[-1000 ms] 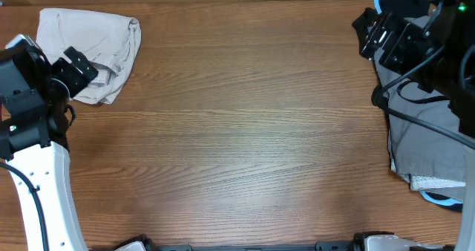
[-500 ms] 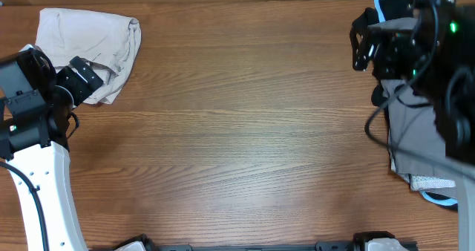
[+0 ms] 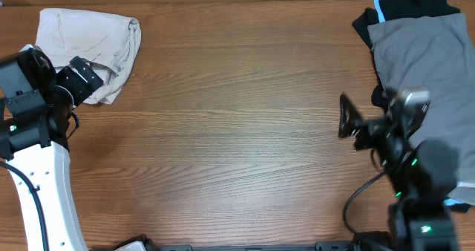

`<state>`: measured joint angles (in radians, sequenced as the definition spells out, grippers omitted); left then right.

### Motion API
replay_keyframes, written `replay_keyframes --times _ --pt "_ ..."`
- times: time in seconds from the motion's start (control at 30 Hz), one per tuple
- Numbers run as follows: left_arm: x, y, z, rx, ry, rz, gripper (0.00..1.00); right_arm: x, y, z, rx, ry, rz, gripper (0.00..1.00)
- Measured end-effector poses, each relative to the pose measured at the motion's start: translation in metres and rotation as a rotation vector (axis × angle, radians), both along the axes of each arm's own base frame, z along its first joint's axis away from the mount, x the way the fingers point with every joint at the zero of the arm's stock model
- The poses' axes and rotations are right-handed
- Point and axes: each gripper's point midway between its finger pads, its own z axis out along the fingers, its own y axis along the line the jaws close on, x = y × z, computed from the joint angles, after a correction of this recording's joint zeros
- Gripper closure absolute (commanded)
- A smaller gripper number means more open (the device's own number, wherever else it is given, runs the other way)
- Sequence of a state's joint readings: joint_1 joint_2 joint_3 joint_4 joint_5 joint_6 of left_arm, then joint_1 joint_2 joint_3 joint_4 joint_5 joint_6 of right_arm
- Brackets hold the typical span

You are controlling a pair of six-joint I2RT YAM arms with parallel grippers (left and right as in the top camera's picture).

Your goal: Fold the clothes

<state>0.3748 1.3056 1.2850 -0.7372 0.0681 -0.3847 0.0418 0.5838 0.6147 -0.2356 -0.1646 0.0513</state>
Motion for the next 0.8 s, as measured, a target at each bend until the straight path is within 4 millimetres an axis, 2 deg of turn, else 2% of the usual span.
replay_keyframes --times 0.1,0.33,0.47,0.8 --pt "0.000 0.000 0.000 0.000 0.000 0.000 0.00 -0.012 0.001 -0.034 0.003 -0.045 0.008 0.00" --pt "0.000 0.000 0.000 0.000 0.000 0.000 0.00 -0.030 0.001 -0.084 0.006 -0.097 0.012 0.00" --pt "0.000 0.000 0.000 0.000 0.000 0.000 0.00 -0.032 0.000 -0.097 0.006 -0.117 0.010 0.00" --pt "0.000 0.000 0.000 0.000 0.000 0.000 0.00 -0.031 -0.002 -0.111 0.006 -0.144 0.000 0.00"
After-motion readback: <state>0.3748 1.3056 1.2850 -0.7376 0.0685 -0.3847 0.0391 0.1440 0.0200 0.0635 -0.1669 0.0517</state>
